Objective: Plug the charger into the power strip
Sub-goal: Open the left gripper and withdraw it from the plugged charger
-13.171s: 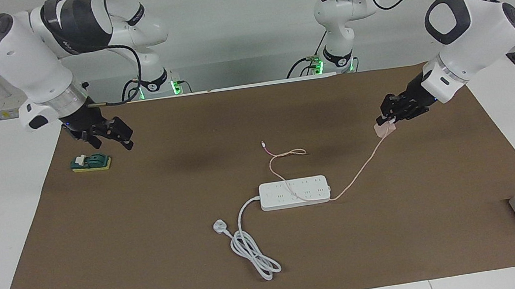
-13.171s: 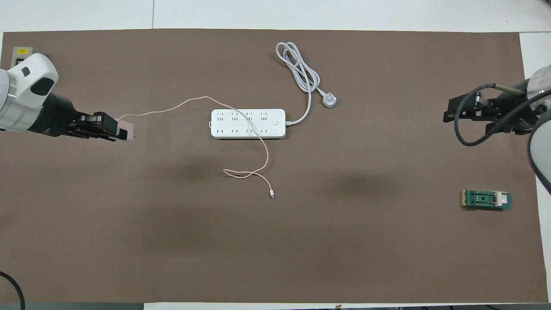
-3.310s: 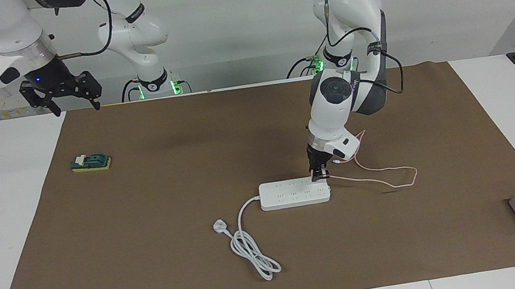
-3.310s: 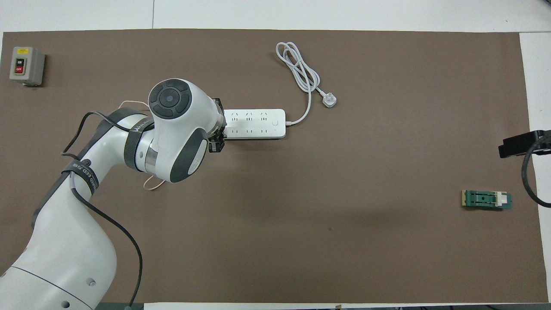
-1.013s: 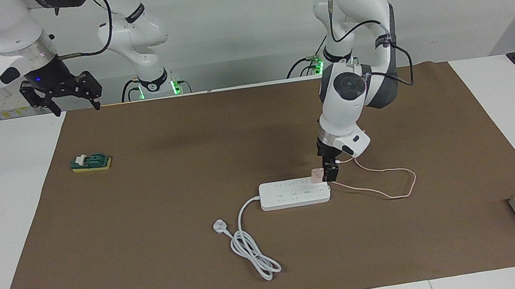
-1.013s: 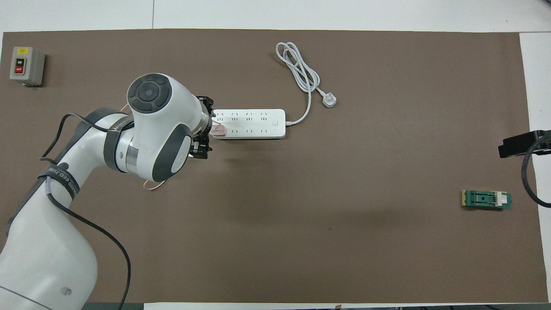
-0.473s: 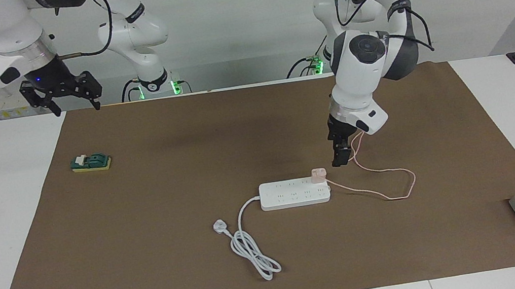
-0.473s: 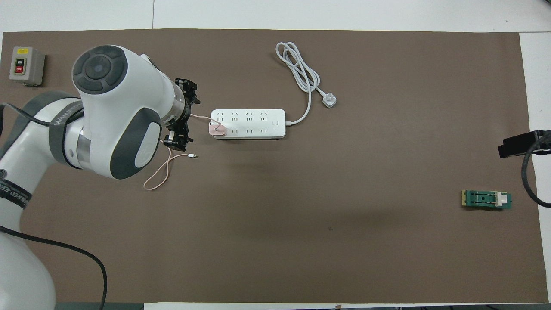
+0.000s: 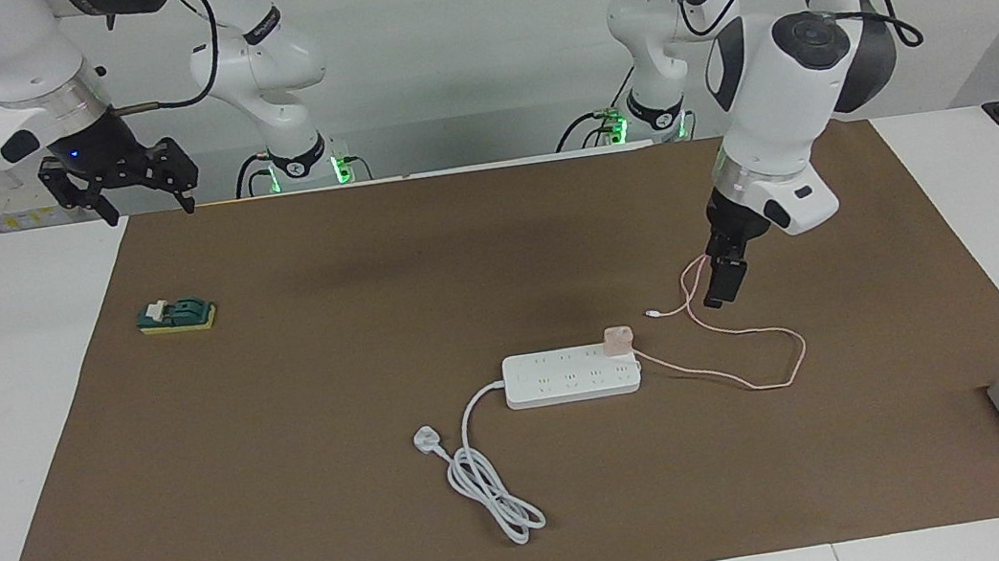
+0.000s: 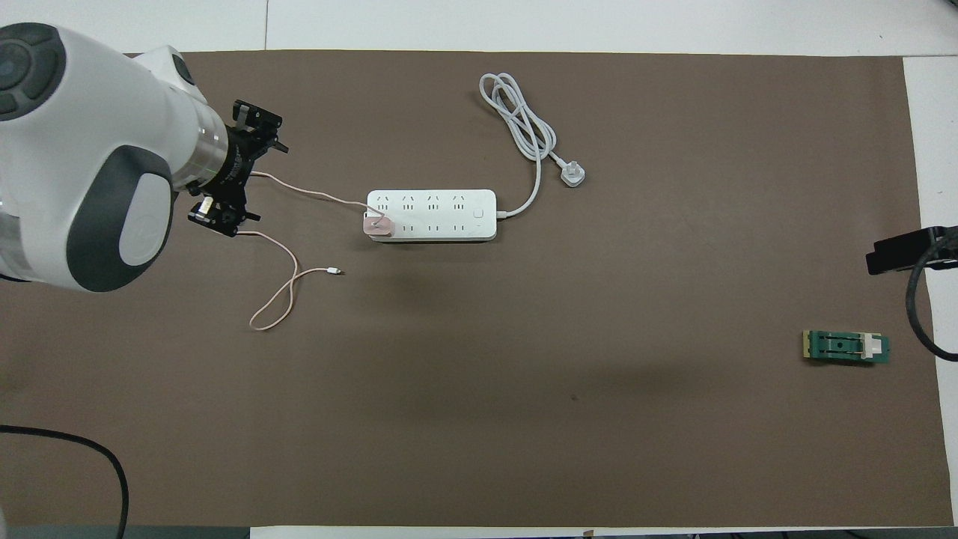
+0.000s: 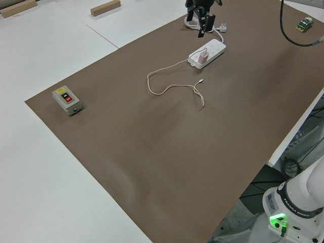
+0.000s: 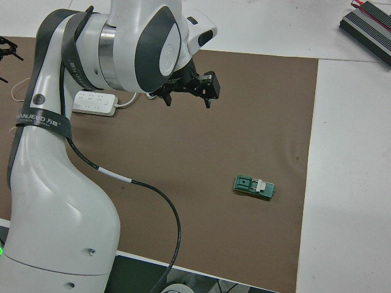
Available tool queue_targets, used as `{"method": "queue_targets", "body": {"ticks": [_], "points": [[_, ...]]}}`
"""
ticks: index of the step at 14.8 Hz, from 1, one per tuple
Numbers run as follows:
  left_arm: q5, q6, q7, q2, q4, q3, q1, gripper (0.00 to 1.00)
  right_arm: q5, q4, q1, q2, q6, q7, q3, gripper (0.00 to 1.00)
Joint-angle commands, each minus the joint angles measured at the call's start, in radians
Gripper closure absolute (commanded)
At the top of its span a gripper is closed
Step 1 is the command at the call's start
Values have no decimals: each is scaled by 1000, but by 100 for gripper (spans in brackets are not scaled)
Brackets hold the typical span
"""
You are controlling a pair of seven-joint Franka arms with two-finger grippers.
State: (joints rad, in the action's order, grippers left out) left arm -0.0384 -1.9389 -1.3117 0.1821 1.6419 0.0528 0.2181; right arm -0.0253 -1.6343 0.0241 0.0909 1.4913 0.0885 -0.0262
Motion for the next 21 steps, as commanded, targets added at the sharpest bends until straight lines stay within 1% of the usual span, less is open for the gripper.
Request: {"method": "queue_targets", "body": {"ticks": [1, 6, 13, 14, 17, 19, 21], "points": [[0, 67, 200, -27, -19, 5, -61, 0, 12, 1, 13, 9, -14, 10, 11, 0], [-2, 127, 570, -61, -24, 5, -158, 0, 12, 1, 14, 9, -13, 10, 11, 0], [2, 133, 994, -81, -25, 5, -272, 0, 13, 1, 20, 9, -13, 10, 9, 0], [2, 146, 1037, -95, -22, 4, -282, 0, 13, 1, 22, 9, -14, 11, 9, 0], [37, 228, 1123, -134, -16, -1, -296, 0, 13, 1, 22, 9, -14, 11, 9, 0], [37, 285, 1187, -168, -5, -2, -305, 0, 13, 1, 20, 9, -14, 14, 9, 0], [37, 304, 1201, -203, 19, -1, -322, 0, 13, 1, 19, 9, -14, 14, 9, 0]]}}
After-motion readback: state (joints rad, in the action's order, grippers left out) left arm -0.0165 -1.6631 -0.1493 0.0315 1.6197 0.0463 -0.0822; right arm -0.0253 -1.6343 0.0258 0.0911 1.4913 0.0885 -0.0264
